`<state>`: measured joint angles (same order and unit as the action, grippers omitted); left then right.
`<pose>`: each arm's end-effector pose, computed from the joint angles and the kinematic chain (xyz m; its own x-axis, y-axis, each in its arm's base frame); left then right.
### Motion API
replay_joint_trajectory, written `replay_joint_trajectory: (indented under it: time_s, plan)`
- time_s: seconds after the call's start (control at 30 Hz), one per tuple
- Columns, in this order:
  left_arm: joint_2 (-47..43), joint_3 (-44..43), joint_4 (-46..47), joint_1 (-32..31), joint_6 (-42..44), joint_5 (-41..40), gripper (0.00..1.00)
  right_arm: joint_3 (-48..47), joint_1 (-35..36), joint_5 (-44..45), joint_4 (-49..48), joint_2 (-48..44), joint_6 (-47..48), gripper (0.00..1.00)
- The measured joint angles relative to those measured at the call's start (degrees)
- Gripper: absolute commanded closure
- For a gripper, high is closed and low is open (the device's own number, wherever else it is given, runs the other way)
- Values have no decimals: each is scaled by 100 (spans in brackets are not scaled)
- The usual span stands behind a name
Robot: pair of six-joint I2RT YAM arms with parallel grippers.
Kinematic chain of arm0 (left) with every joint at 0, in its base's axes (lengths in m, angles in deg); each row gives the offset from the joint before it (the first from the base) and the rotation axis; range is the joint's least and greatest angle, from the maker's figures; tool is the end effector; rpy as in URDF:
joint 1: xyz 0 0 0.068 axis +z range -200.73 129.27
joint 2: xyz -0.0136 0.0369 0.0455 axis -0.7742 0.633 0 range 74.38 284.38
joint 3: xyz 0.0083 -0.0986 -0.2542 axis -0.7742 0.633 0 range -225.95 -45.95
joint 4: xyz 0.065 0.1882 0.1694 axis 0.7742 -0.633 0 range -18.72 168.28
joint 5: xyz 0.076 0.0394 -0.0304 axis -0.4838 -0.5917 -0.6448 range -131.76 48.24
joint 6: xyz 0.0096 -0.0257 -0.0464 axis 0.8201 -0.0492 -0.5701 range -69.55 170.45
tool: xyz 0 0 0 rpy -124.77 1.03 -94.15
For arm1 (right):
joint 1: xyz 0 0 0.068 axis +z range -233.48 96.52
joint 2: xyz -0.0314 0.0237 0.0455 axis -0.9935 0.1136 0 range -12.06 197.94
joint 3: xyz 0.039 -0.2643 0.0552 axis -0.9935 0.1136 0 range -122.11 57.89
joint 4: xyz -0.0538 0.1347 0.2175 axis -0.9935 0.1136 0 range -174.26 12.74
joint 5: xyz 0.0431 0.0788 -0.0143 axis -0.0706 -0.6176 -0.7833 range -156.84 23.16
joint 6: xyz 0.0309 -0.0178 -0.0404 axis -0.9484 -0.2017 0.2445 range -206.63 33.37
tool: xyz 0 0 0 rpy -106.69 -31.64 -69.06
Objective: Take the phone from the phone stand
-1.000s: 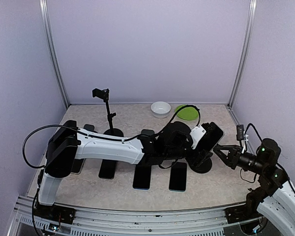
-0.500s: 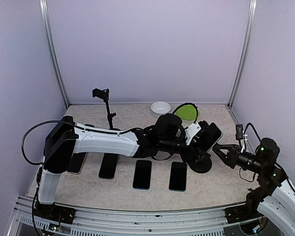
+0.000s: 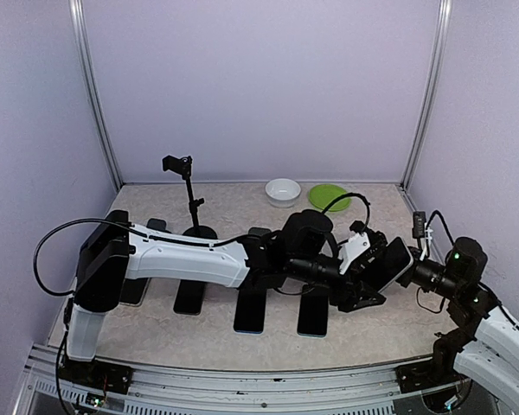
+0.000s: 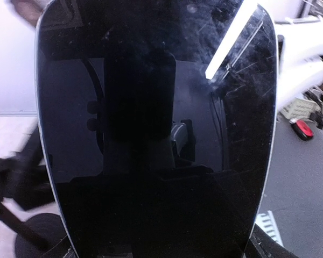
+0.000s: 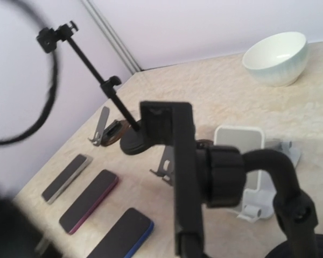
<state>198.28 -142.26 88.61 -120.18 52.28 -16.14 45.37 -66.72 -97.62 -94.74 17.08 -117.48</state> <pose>0.1657 -0.4861 0.2409 -0.0726 0.2754 -0.9586 0.9921 -0.0789 -0.0978 0.1339 0.0594 0.2183 -0.4649 0.3200 -0.8255 -0.5785 0.5961 0.5568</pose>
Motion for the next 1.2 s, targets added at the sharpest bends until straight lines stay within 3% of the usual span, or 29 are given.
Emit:
replay_joint_trajectory:
  time_s: [0.23,0.47,0.9,1.2]
  plan:
    - [-540,929,286,-50,-26,72,73,-46,0,380,-531,566,118,100]
    - [-1189,1692,769,262,-184,-385,74,-295,0,881,-942,1344,448,100]
    - [-1582,2243,1115,656,-584,-1729,74,-796,-35,1322,-1993,2916,802,100]
    - [-1582,2249,1143,660,-726,-2127,73,-1130,-214,1307,-2229,3526,911,100]
